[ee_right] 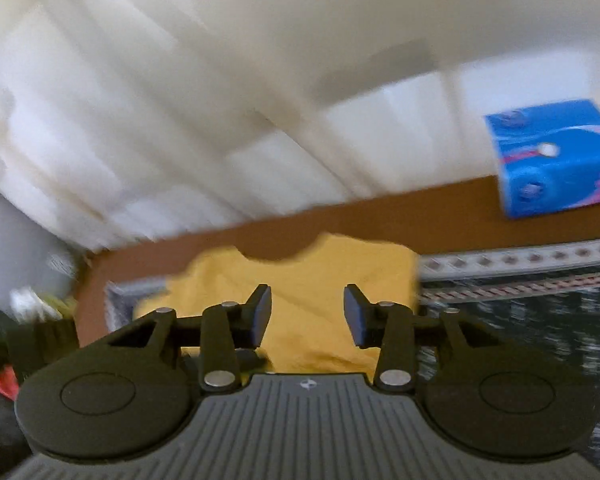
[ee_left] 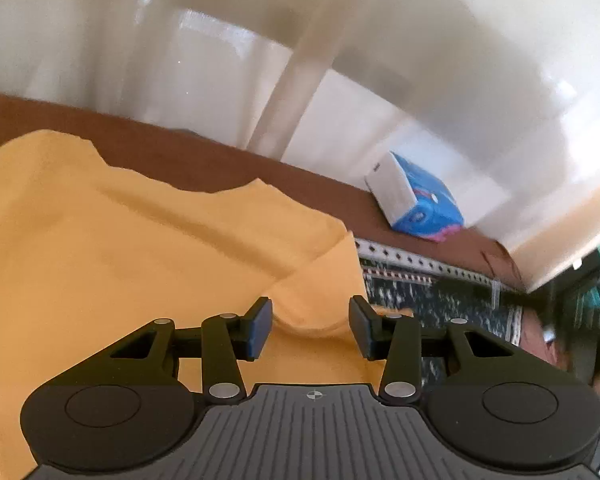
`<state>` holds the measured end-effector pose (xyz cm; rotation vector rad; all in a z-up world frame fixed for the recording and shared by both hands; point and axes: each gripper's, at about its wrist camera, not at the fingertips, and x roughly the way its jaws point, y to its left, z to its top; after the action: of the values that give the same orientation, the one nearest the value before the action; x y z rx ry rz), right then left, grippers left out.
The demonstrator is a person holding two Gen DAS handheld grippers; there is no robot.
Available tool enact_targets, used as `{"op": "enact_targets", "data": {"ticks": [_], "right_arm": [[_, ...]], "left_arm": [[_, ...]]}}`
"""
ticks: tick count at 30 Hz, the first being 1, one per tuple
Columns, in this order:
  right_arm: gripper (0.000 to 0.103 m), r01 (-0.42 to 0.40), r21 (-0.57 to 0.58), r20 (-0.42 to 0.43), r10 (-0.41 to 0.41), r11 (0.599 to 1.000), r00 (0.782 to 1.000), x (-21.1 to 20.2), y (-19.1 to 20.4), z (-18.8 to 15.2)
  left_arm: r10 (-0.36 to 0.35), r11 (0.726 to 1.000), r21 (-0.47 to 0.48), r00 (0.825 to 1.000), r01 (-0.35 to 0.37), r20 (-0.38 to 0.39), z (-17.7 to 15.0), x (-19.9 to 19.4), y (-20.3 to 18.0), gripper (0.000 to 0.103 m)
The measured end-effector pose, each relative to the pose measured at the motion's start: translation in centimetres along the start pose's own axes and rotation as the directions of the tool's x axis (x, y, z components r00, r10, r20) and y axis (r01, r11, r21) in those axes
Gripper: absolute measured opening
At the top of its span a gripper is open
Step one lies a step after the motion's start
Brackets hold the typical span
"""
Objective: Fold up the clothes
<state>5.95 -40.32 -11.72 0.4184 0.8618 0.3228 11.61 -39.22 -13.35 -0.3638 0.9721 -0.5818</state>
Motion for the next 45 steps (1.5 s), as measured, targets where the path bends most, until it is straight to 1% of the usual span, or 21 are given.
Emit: {"op": "enact_targets", "data": {"ticks": [1,3,9,10,11,12,13,14,15,16,20,23,25,28,33,35,37,39,41,44,45], "right_arm": [[0.049,0.020,-0.043,-0.015,-0.021,0.999,1.000,0.0,0.1,-0.7],[0.057,0.050,-0.137,-0.036,-0.056,0.989,0.998,0.0,0.4,-2.0],[0.058,0.087,-0.354,-0.059,-0.115,0.931,0.992,2.1,2.2,-3.2],[0.058,0.084,-0.378,-0.067,-0.118,0.922,0.991,2.6,2.3,-3.1],[0.058,0.079,-0.399,-0.077,-0.119,0.914,0.990,3.0,2.5,-2.9],[0.056,0.065,-0.419,-0.096,-0.116,0.906,0.989,3.3,2.6,-2.9],[0.050,0.049,-0.439,-0.119,-0.112,0.897,0.987,3.6,2.7,-2.9],[0.019,0.032,-0.458,-0.141,-0.108,0.888,0.984,3.9,2.9,-2.9],[0.011,0.019,-0.479,-0.155,-0.106,0.878,0.982,3.9,3.2,-3.0],[0.011,0.007,-0.500,-0.167,-0.104,0.866,0.980,3.9,3.5,-3.3],[0.011,-0.050,-0.577,-0.219,-0.095,0.815,0.971,3.8,4.7,-4.7],[0.011,-0.065,-0.619,-0.260,-0.126,0.783,0.957,4.7,5.0,-6.1],[0.012,-0.071,-0.616,-0.277,-0.131,0.785,0.952,5.1,4.9,-6.8],[0.017,-0.074,-0.608,-0.279,-0.126,0.790,0.952,5.0,4.9,-7.6],[0.019,-0.086,-0.613,-0.286,-0.120,0.785,0.951,4.4,5.2,-8.2],[0.022,-0.096,-0.599,-0.301,-0.113,0.795,0.947,4.2,5.1,-8.0],[0.024,-0.132,-0.572,-0.334,-0.083,0.810,0.939,3.6,5.3,-7.9],[0.023,-0.152,-0.527,-0.314,-0.025,0.836,0.949,2.4,5.1,-7.3],[0.023,-0.079,-0.490,-0.220,-0.036,0.868,0.975,1.5,4.6,-6.2],[0.022,0.054,-0.478,-0.138,-0.136,0.877,0.981,2.3,3.5,-5.6],[0.022,0.074,-0.477,-0.132,-0.155,0.876,0.979,2.7,3.3,-5.6]], "left_arm": [[0.006,1.000,-0.004,1.000,-0.006,0.000,0.1,0.3,0.1,0.059],[0.014,1.000,-0.015,1.000,-0.014,-0.015,0.2,0.9,0.4,0.059],[0.011,0.998,-0.065,0.998,-0.015,-0.057,0.2,2.2,1.4,0.057],[0.005,0.997,-0.073,0.998,-0.009,-0.059,0.2,2.3,1.5,0.053],[0.002,0.997,-0.078,0.998,-0.007,-0.060,0.3,2.5,1.6,0.033],[0.002,0.997,-0.077,0.998,-0.007,-0.062,0.4,2.7,1.6,0.025],[0.010,0.998,-0.065,0.998,-0.014,-0.065,0.5,2.7,1.6,0.017],[0.018,0.998,-0.053,0.998,-0.021,-0.068,0.6,2.8,1.5,0.004],[0.025,0.999,-0.038,0.997,-0.028,-0.070,0.7,2.8,1.5,0.001],[0.031,0.999,-0.021,0.997,-0.033,-0.067,0.8,2.8,1.4,0.000],[0.055,0.998,0.013,0.997,-0.055,-0.051,1.4,2.6,1.4,0.000],[0.077,0.997,0.027,0.996,-0.076,-0.048,1.7,2.7,1.6,0.000],[0.092,0.995,0.043,0.995,-0.090,-0.048,1.7,2.8,1.6,0.000],[0.104,0.993,0.056,0.993,-0.101,-0.053,1.7,2.8,1.7,0.000],[0.084,0.995,0.057,0.995,-0.081,-0.053,1.8,2.1,1.8,0.000],[0.069,0.994,0.085,0.997,-0.065,-0.047,1.7,1.2,1.3,0.015],[0.032,0.993,0.114,0.998,-0.026,-0.047,1.5,0.2,0.7,0.016],[-0.016,0.988,0.152,0.998,0.026,-0.063,1.0,-0.4,-0.1,0.017],[-0.015,0.973,0.228,0.996,0.035,-0.090,0.3,0.3,-1.3,0.018],[0.060,0.944,0.329,0.992,-0.020,-0.113,-1.1,2.3,-2.6,0.020],[0.089,0.935,0.352,0.989,-0.043,-0.114,-1.5,2.8,-2.7,0.020]]}}
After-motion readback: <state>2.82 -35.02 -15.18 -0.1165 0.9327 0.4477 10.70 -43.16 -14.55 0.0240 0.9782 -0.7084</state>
